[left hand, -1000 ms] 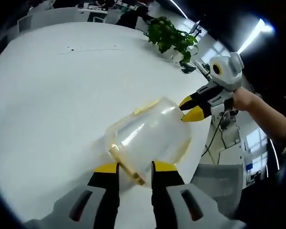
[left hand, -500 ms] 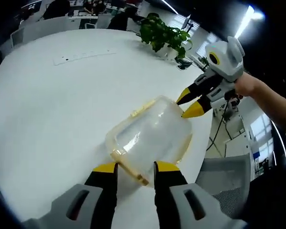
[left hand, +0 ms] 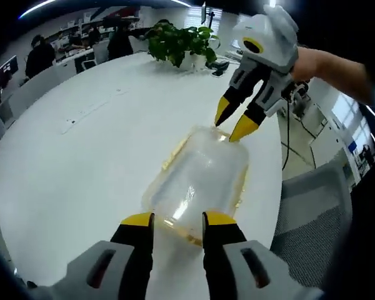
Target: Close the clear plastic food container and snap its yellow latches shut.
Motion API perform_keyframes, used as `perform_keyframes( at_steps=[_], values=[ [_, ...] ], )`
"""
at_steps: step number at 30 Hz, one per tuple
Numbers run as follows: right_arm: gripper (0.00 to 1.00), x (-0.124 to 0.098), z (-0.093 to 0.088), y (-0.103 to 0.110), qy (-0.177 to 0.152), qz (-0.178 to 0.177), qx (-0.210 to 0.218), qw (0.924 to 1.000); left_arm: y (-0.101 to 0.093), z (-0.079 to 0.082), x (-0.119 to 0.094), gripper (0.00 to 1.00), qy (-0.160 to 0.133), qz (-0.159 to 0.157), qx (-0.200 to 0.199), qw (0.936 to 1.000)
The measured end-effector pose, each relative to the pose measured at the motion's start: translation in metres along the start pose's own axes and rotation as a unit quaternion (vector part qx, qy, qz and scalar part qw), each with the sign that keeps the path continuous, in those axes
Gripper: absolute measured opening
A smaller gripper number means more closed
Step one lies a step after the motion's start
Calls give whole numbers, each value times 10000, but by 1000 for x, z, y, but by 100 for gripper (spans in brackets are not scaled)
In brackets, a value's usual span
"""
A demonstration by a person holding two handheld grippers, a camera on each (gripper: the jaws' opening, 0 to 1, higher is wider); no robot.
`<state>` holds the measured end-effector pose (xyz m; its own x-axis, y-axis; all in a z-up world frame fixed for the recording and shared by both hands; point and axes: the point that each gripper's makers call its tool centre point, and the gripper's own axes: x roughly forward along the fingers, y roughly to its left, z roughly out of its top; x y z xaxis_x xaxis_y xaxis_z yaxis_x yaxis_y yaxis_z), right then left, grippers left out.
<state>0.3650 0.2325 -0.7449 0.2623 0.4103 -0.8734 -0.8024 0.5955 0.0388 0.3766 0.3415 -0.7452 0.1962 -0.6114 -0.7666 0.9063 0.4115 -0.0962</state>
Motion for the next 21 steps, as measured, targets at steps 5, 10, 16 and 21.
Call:
perform_keyframes(
  at_steps=[5, 10, 16, 21],
  values=[
    [20, 6, 15, 5, -92, 113, -256, 9996, -10, 7, 6, 28, -46, -161, 243, 9996],
    [21, 12, 25, 9, -69, 212, -544, 9983, -17, 13, 7, 26, -144, -217, 765, 9967],
    [21, 18, 29, 18, -68, 426, -1088, 9931, -19, 11, 11, 26, -11, -304, 1168, 9927],
    [24, 20, 28, 22, -56, 546, -1302, 9900, -23, 11, 16, 26, 108, -377, 1502, 9879]
  ],
)
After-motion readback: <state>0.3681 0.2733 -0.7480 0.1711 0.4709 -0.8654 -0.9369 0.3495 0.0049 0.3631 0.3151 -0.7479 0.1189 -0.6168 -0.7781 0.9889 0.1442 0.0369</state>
